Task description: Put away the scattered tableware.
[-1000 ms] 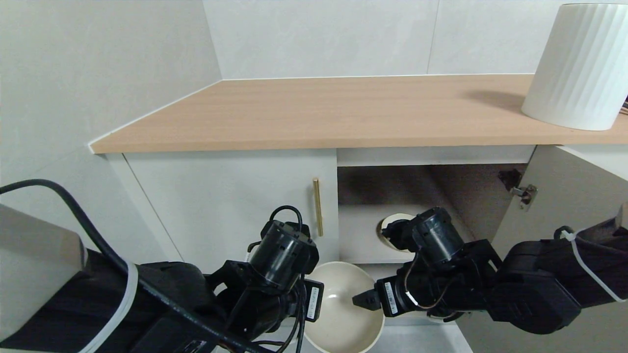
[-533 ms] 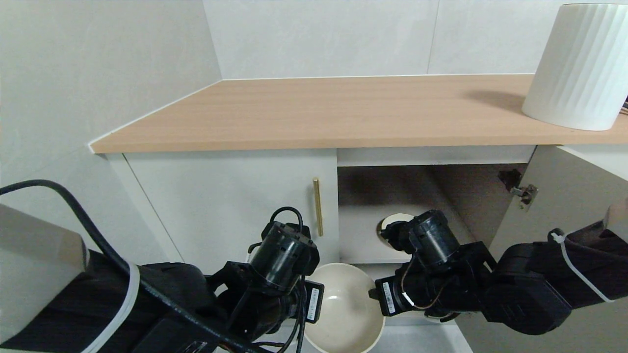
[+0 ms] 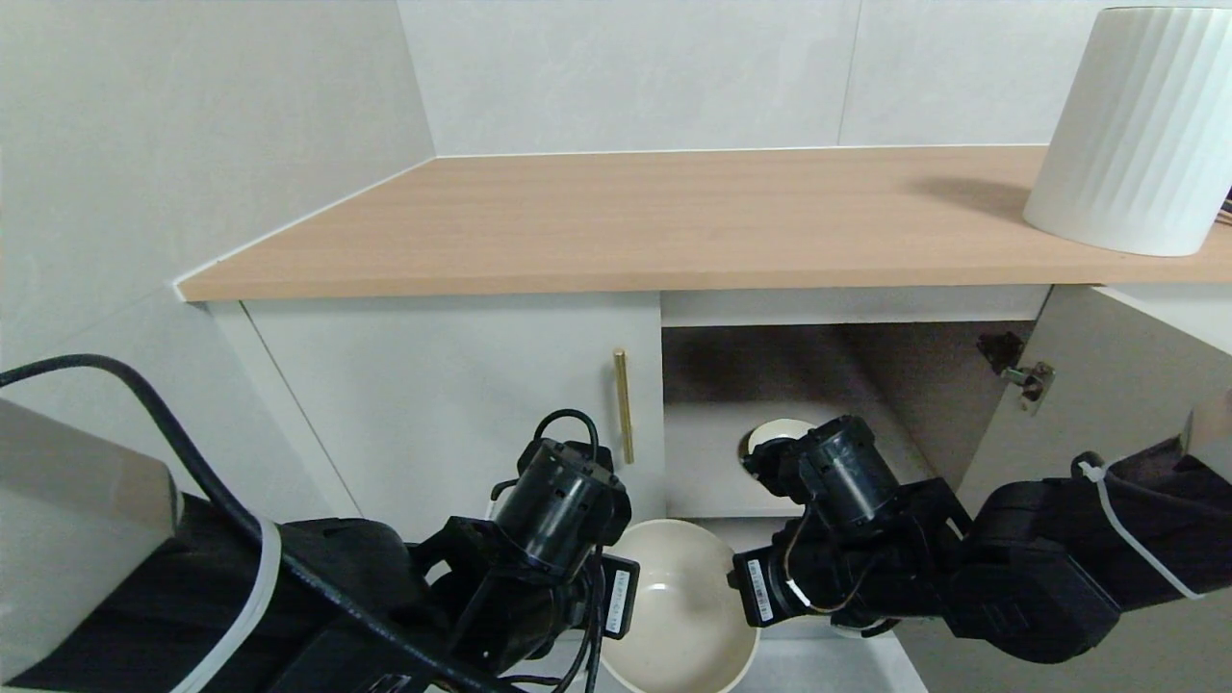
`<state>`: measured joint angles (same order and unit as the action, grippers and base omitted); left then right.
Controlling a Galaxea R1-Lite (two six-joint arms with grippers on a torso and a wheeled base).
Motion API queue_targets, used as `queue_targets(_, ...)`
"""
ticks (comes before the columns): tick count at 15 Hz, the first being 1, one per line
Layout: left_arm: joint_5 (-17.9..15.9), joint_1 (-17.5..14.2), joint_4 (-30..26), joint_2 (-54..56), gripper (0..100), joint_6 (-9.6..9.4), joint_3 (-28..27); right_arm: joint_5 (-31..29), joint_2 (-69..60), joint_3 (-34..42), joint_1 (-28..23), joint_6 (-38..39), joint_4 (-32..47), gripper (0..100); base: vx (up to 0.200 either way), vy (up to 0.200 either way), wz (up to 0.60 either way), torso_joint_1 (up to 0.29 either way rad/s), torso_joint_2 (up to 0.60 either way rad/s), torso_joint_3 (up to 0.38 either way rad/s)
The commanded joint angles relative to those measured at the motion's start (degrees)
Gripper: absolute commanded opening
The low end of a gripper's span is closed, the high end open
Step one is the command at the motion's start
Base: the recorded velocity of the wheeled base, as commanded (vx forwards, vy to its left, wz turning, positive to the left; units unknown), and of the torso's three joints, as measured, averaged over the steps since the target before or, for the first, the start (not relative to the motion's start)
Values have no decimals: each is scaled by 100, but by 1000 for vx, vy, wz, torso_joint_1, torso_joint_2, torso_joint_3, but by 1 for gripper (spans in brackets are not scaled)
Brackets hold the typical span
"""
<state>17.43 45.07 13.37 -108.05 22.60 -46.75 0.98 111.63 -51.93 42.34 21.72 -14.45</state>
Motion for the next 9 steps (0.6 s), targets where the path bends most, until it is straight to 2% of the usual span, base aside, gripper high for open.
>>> queue_targets(1, 6, 2, -1, 3, 0, 7, -1, -1, 17, -1, 3, -1, 3, 0, 0, 0, 0, 0, 0, 0)
queue_targets(2, 6, 2, -10, 3, 100, -1, -1, -1, 17, -1, 3, -1, 3, 0, 0, 0, 0, 0, 0, 0)
queue_targets(9, 6, 2, -1, -24, 100, 7, -1, -159, 87, 96, 3, -81, 56, 0, 0, 0, 0, 0, 0, 0)
